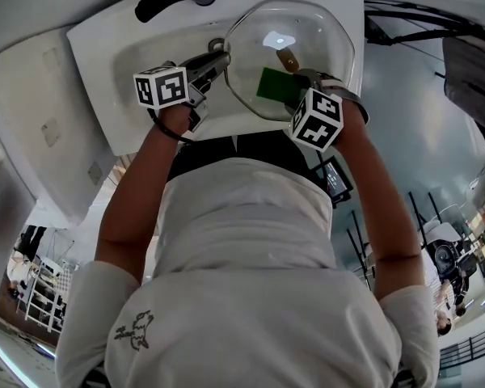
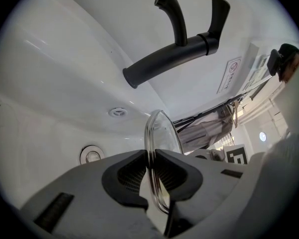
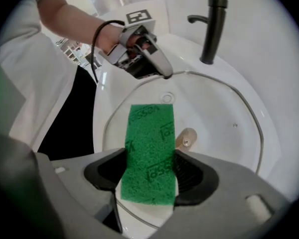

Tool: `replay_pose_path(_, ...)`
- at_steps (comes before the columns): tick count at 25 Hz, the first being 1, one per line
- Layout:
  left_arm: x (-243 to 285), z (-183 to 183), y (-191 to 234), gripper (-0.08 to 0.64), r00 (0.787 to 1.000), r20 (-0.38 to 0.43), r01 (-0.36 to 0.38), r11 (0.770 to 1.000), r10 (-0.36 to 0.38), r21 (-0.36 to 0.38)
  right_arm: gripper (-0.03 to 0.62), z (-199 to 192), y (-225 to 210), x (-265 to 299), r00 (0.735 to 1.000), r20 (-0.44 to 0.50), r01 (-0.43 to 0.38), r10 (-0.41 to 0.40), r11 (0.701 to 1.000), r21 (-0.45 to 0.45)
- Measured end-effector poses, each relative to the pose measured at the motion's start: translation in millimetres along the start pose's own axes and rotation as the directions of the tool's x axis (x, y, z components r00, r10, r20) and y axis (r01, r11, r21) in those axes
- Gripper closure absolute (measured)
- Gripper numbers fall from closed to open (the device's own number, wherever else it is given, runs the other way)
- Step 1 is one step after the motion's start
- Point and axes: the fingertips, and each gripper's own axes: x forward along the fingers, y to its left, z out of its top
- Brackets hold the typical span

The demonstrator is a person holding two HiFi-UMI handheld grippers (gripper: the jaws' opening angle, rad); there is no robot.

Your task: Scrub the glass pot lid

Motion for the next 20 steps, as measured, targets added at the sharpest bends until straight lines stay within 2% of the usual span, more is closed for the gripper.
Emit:
replay_pose_path(3,-0.4,-0.4,0.6,0.502,1.000,0.001,0.003,1.000,-0.003,-0.005,0.299,-10.3,-18.0,-4.9,0.999,-0.006,0.038,-0.038,0.993,0.112)
replay_pose_path(6,-1.6,-1.6,1.3,0.502,1.000,-0.011,-0.001,1.000,0.001,-0.001,0.299,-19.7,-30.8,-11.3,0.997,-0.015,0.078,-0.076,0.972,0.221)
replay_pose_path(9,-2.4,-1.3,2.7,0.502,1.000,-0.017,-0.007,1.000,0.007,0.005,0.299,-34.0,-45.1,-20.1,0.993,-0.030,0.120,-0.116,0.934,0.337)
replay_pose_path(13,-0.2,-2.9,-1.1,0.502,1.000,-0.023,0.012,1.000,-0.012,-0.008,0.299,-56.1,-62.1,-34.2,0.987,-0.043,0.155,-0.152,0.879,0.450)
replay_pose_path(16,0.4,-3.4,-0.5,0.500,0.999,-0.035,0.011,1.000,-0.011,-0.001,0.299,-54.6,-65.5,-40.3,0.986,-0.015,0.150,-0.165,0.854,0.499)
replay_pose_path(20,0.4,-3.8,-2.3,0.491,0.999,-0.049,0.001,0.999,0.001,0.042,0.298,-35.4,-64.9,-50.0,0.973,0.056,0.167,-0.224,0.849,0.501)
